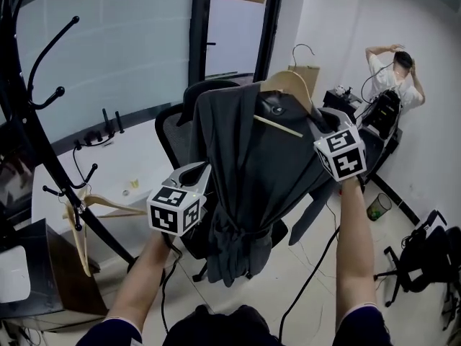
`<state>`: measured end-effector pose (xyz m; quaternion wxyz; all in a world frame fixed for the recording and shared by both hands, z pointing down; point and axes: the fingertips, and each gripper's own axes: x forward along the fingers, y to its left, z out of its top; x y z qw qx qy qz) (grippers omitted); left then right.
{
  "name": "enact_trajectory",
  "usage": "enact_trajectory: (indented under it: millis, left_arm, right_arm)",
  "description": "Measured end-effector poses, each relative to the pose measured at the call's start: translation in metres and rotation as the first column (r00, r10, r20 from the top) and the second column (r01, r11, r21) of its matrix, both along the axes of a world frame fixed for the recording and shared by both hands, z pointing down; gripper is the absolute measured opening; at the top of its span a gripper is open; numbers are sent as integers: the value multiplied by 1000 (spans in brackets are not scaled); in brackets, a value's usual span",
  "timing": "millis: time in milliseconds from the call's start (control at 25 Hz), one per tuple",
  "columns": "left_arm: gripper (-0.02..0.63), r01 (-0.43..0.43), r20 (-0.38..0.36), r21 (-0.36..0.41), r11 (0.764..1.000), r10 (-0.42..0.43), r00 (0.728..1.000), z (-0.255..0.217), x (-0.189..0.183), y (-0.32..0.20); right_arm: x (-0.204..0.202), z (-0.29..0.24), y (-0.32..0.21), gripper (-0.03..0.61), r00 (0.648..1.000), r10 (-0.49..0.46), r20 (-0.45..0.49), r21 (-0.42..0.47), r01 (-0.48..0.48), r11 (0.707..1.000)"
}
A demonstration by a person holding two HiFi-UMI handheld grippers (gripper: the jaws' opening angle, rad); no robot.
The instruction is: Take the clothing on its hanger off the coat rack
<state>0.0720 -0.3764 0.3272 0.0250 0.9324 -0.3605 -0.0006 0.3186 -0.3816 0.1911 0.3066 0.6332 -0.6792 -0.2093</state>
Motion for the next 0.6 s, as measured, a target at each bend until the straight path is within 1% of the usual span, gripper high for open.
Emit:
enact_trajectory:
  millis: [160, 280, 440, 600]
  left_arm:
    - [12, 32, 15, -17, 999, -32, 999, 9, 4, -17]
    - [12, 62, 28, -36, 997, -61, 998, 16, 12, -26]
    - [11, 97, 32, -59, 994, -95, 995, 24, 20, -32]
    - [12, 137, 50, -83, 987, -134, 990, 37, 19, -37]
  right_arm:
    - [1, 23, -31, 100, 999, -41, 26, -26, 41, 999]
    - [0, 48, -52, 100, 995, -87, 54, -58, 90, 994]
    - [-6, 84, -72, 100, 986, -149, 80, -110, 157, 981]
    - [-12, 120, -86, 100, 976, -189, 111, -145, 204, 968]
